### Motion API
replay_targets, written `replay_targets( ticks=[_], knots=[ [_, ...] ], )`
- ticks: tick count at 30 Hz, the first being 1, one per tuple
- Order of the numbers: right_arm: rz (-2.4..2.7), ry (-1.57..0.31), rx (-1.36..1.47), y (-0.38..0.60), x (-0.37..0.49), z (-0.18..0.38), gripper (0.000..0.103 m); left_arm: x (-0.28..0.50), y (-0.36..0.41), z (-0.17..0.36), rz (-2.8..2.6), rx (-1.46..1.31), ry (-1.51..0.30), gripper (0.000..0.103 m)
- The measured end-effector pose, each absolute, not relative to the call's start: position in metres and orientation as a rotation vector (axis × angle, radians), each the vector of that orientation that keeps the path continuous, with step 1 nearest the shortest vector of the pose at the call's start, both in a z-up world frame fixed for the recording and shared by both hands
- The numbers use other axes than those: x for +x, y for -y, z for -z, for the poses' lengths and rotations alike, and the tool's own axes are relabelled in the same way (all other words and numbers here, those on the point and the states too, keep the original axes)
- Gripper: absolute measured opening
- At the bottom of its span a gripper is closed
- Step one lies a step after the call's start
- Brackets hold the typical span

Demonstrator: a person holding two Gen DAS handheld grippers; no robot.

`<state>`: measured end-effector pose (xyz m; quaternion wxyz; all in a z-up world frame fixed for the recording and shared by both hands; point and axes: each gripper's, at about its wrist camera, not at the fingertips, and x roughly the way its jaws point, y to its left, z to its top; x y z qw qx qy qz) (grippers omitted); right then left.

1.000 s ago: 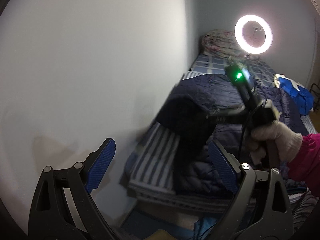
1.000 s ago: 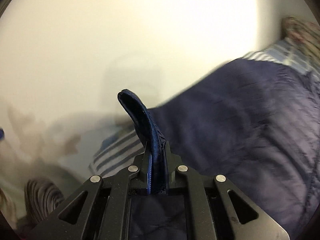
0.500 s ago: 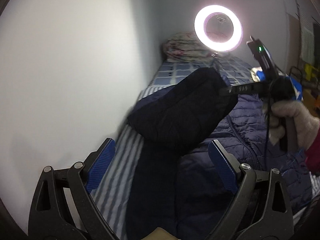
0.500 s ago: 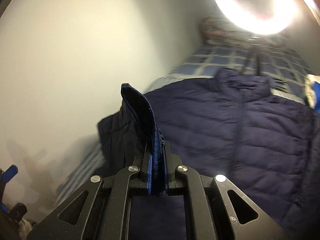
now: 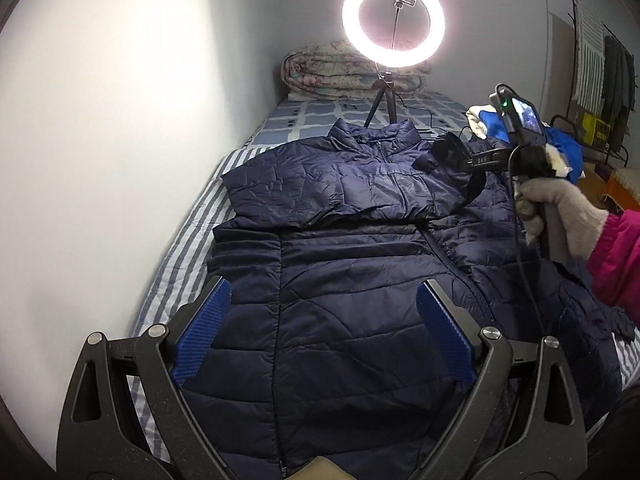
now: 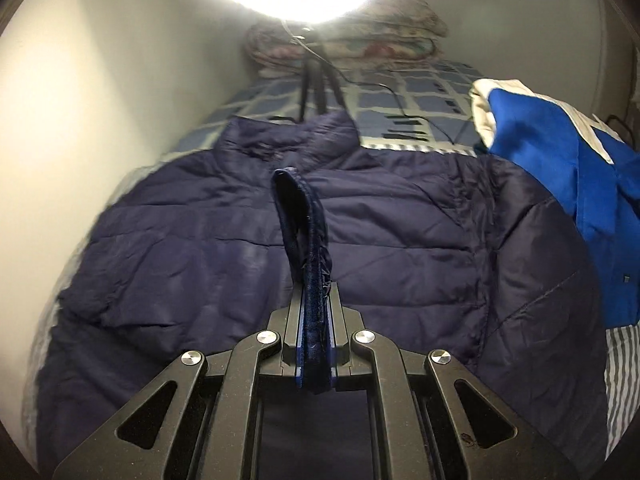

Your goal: Fold large clothes

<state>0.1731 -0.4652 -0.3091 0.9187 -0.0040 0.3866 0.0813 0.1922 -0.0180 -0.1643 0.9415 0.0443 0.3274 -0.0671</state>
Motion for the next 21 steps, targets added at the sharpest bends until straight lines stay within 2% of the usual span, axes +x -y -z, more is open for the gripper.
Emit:
replay_targets(
  ticks=[14,21],
  knots=[
    [-0.039,-0.969,-0.062,0.488,0.205,0.359,0.008,0.185,0.041,0.158,0.156,0.141,-0.643,0.096],
    [-0.059,-0.909,-0.04,0.496,0.171,0.323,0.025,0.179,0.042,0.145,0.149,0.131,-0.615,0.096]
  ],
)
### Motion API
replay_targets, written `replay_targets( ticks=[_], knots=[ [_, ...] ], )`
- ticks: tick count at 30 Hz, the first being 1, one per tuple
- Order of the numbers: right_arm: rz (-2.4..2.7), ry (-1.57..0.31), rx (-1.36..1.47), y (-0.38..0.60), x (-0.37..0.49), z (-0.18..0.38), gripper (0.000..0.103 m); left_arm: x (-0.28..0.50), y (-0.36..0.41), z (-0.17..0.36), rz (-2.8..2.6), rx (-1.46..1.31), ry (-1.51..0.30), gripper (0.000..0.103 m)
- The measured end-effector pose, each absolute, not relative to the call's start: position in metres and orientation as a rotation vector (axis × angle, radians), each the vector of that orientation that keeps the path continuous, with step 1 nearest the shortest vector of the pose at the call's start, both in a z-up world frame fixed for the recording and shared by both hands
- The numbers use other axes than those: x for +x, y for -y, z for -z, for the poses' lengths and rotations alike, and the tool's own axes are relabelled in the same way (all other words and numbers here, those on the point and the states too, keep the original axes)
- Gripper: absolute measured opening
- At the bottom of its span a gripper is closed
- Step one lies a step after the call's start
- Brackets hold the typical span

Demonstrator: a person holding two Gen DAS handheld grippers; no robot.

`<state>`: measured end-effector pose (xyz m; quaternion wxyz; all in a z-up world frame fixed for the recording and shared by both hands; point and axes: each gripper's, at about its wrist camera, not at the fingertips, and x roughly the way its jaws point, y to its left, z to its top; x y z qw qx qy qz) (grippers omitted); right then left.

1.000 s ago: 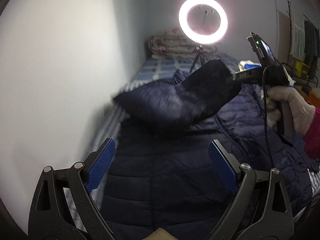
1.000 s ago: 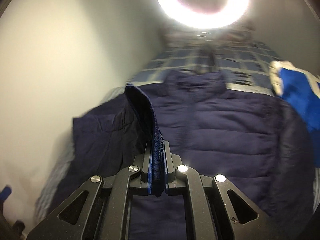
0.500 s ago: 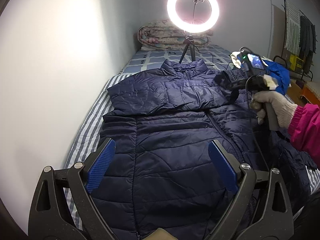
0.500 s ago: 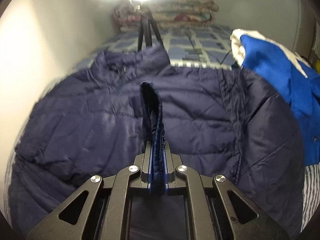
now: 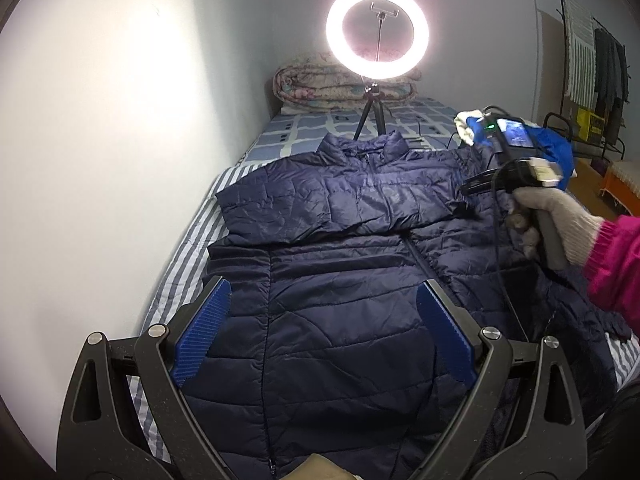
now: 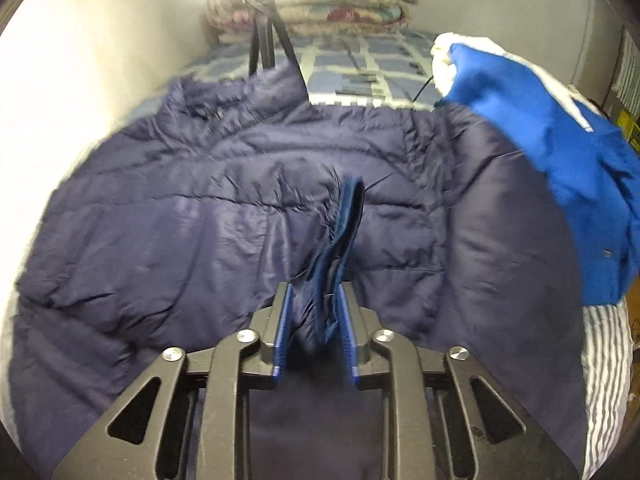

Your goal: Fold large clothes

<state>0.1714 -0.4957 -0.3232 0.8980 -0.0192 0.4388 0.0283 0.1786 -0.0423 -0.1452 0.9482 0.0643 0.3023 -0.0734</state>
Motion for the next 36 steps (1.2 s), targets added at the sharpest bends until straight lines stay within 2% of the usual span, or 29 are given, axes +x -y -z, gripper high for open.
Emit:
replay_targets(
  ticks=[1,3,5,10,16,18,20,23,36],
  knots=[
    [-0.067,-0.887,-0.037,0.499,0.159,0.313,0.027,0.176,0.044,0.143,0.158,0.134,-0.609,0.096],
    [-0.073,-0.847,-0.038,0.505,0.136,0.293,0.04,0.172,0.049,0.139,0.167,0.14,-0.596,0.096],
    [-0.085,-0.795,-0.035,0.515,0.1,0.269,0.045,0.164,0.053,0.136,0.185,0.147,-0.561,0.096],
    [-0.086,-0.704,-0.052,0.543,0.012,0.221,0.046,0.147,0.072,0.134,0.25,0.181,-0.54,0.096],
    [-0.047,-0.663,-0.067,0.578,-0.07,0.199,0.048,0.124,0.111,0.128,0.35,0.21,-0.537,0.096],
    [-0.025,-0.661,-0.068,0.59,-0.091,0.198,0.055,0.117,0.126,0.127,0.391,0.21,-0.544,0.094],
    [0.014,-0.671,-0.07,0.608,-0.113,0.199,0.058,0.111,0.149,0.128,0.454,0.212,-0.575,0.077],
    [0.081,-0.683,-0.063,0.635,-0.139,0.202,0.058,0.105,0.182,0.132,0.561,0.214,-0.619,0.065],
    [0.291,-0.725,0.062,0.731,-0.218,0.228,0.058,0.064,0.377,0.189,0.998,0.382,-0.843,0.065]
  ],
)
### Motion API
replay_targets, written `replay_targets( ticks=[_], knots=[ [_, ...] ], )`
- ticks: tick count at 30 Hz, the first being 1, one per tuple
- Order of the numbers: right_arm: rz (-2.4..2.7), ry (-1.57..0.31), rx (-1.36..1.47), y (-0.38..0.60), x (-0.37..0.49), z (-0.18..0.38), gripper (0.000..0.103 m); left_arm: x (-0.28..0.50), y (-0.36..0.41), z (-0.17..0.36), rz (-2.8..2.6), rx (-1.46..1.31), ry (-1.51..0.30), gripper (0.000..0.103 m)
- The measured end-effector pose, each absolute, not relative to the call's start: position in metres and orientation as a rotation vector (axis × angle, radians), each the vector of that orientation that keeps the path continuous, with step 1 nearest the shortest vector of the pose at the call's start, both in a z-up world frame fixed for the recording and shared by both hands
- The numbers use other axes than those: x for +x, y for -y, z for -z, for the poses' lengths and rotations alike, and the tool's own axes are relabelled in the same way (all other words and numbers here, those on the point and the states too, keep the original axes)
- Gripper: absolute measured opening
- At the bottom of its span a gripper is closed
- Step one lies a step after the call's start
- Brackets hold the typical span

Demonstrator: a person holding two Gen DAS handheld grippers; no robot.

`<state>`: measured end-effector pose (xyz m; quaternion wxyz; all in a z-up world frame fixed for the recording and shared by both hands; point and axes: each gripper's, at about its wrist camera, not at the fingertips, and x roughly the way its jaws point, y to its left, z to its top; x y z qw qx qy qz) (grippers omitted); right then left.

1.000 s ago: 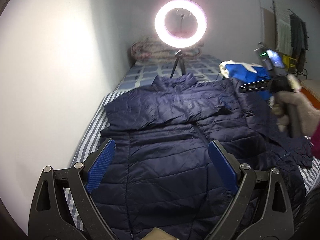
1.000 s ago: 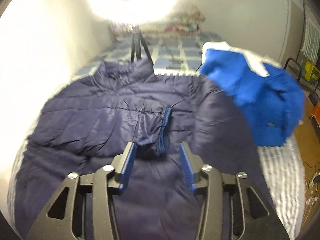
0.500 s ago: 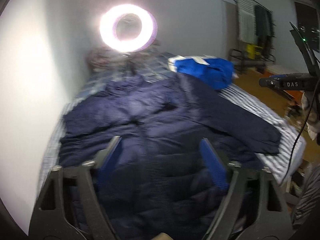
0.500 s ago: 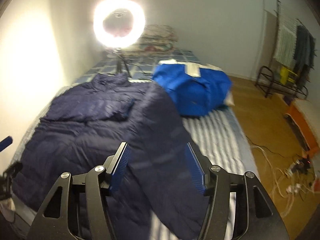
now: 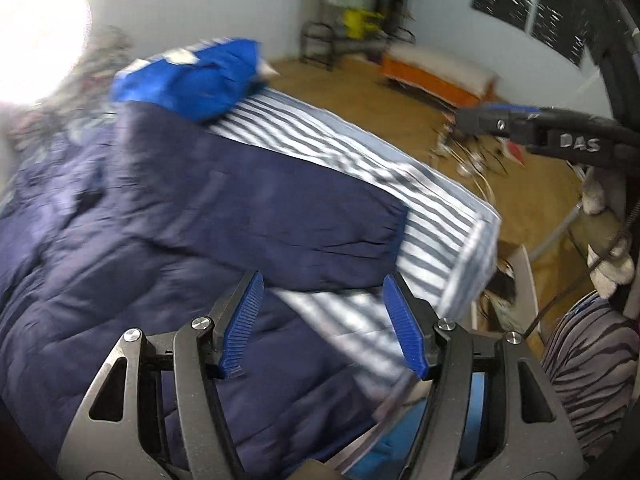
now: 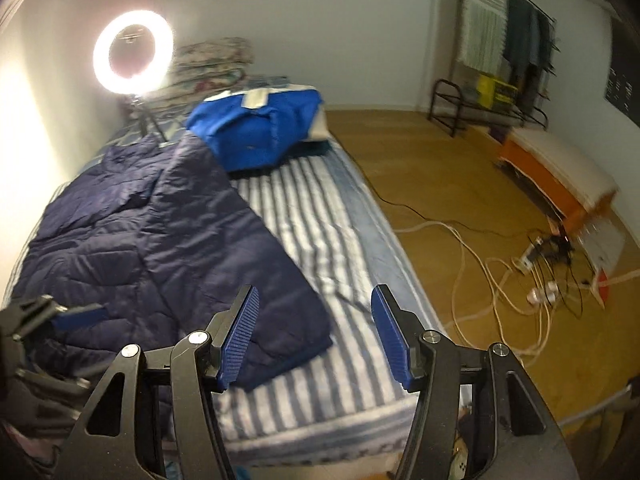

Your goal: Fold large clothes

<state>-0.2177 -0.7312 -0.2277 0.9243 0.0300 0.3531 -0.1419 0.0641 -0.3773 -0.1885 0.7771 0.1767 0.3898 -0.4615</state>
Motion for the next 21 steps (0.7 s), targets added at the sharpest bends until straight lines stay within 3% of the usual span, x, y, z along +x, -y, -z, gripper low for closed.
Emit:
replay_targets(
  ticks=[18,19,21],
  knots=[
    [0.374,-0.742,0.242,0.784,-0.237,0.246,0.058,0.065,0.49,0.274,1.024,0.615,-1.04,0.065],
    [0.371,-0.742,0.238,0.783,-0.236,0.245,0.058,0.066,0.493,0.277,1.015,0.626,-1.042,0.063],
    [0.367,-0.741,0.23,0.781,-0.235,0.245,0.058,0.066,0.495,0.278,0.993,0.646,-1.025,0.049]
  ],
)
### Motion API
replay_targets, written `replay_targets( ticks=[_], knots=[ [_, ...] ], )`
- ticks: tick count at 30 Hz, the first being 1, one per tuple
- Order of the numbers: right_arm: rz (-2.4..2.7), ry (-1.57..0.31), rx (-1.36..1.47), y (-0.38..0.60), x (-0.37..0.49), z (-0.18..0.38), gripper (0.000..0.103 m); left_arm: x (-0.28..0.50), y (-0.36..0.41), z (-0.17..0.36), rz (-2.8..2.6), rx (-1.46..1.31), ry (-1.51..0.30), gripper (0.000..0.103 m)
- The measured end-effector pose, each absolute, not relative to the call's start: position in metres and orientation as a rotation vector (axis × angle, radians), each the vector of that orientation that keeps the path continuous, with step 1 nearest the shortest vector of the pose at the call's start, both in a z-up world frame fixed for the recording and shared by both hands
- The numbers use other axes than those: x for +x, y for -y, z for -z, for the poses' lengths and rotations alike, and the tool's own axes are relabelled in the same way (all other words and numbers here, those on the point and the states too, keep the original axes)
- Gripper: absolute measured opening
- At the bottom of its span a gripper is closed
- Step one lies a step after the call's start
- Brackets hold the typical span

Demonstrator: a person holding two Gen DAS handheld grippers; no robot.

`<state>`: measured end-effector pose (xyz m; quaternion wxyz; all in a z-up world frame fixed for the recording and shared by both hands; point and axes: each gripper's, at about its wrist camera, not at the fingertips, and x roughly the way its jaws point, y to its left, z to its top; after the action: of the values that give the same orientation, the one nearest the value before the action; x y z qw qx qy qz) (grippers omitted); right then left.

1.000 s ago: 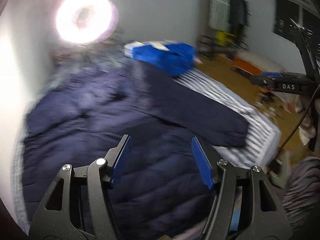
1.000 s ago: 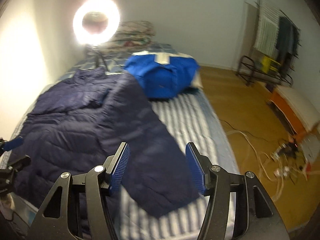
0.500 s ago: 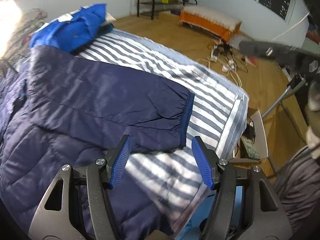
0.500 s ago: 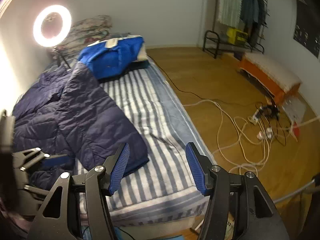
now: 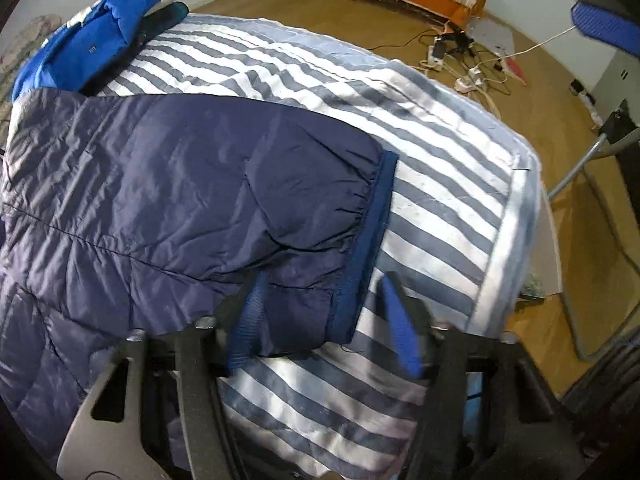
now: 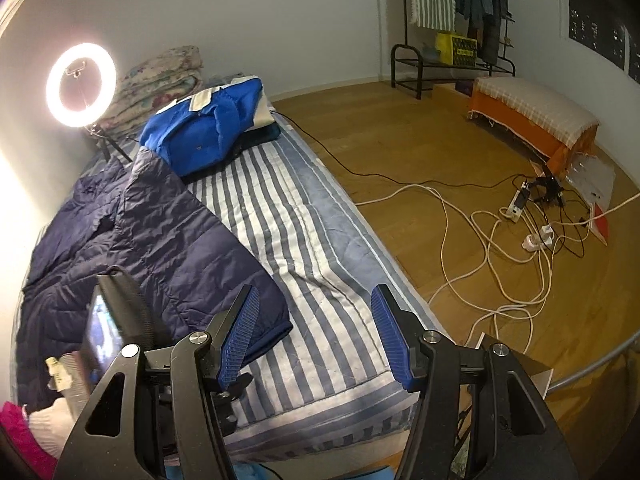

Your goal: Fold large clothes

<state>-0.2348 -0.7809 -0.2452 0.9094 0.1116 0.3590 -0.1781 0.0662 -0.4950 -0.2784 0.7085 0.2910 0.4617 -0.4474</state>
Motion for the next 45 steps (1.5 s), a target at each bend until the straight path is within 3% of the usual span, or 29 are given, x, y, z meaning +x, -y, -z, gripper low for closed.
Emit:
replay_targets(
  ticks=[2,4,5,15,25,37,45],
  knots=[
    [0.361,-0.74,0.231,0.779,-0.233,0.245,0.058,0.07,0.496,0.277,0.991,0.636,-1.021,0.026],
    [0.357,-0.739,0.237,0.777,-0.231,0.245,0.058,0.078,0.494,0.273,0.978,0.608,-1.03,0.013],
    [0.356,-0.737,0.239,0.776,-0.231,0.244,0.058,0.086,0.49,0.268,0.988,0.563,-1.049,0.011],
    [0.338,-0.746,0.193,0.758,-0.22,0.243,0.058,0.15,0.422,0.187,0.968,0.238,-1.0,0.009],
    [0.309,-0.794,0.116,0.728,-0.197,0.249,0.058,0.276,0.263,0.132,0.74,-0.046,-0.934,0.008],
    [0.236,-0.85,-0.099,0.66,-0.166,0.259,0.058,0.418,0.054,0.172,0.347,-0.394,-0.912,0.008],
    [0.221,-0.88,-0.166,0.639,-0.155,0.265,0.058,0.469,0.0,0.225,0.19,-0.454,-0.945,0.008]
  ],
)
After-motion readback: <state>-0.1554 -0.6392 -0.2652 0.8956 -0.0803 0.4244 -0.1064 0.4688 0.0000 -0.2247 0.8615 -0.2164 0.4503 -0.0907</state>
